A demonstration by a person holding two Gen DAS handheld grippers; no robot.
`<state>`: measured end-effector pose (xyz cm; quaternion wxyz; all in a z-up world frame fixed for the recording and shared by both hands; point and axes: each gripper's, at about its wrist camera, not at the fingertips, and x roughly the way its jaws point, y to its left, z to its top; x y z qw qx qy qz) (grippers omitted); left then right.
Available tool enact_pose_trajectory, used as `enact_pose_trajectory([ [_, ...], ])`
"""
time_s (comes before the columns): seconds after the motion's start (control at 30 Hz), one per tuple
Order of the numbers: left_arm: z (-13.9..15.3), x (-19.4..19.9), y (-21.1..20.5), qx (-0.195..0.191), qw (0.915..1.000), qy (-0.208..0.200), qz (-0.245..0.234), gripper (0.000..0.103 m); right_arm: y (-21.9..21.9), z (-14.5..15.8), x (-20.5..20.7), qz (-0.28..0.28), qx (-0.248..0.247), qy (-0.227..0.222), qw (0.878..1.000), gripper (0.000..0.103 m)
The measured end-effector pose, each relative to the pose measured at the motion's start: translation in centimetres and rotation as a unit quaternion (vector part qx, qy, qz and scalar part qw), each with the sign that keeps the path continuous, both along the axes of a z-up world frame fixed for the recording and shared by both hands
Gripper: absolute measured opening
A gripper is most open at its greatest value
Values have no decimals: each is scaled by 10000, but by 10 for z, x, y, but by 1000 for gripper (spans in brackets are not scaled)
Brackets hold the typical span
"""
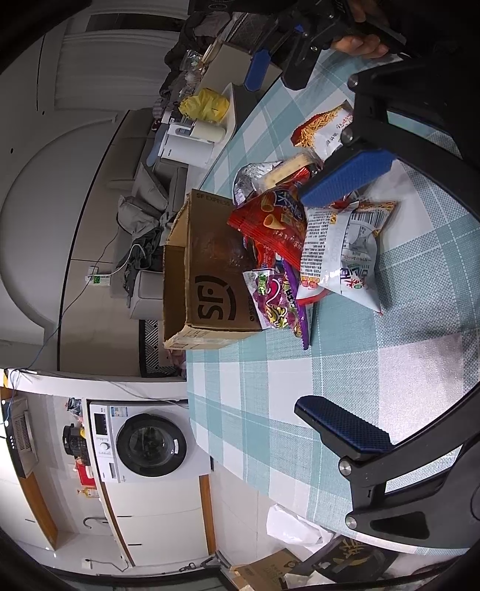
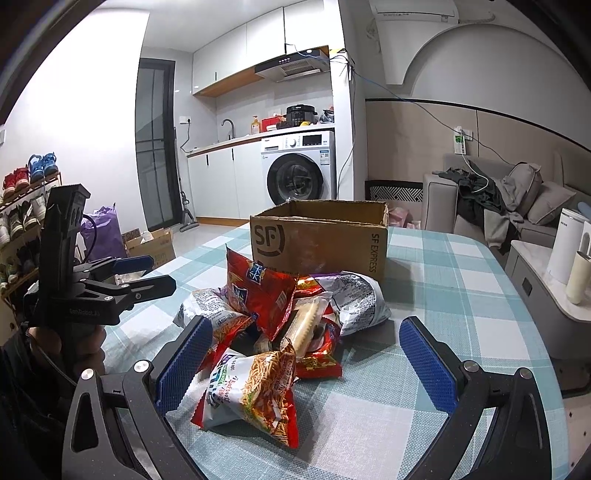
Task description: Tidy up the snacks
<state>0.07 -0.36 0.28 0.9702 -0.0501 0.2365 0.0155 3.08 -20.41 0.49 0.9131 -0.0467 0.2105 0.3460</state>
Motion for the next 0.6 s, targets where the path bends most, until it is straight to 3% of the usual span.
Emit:
enact_pose_trajectory([
  [0.6, 0, -3, 0, 25, 10000, -5, 22, 102, 0, 0, 5, -224, -166, 129, 9995, 103],
])
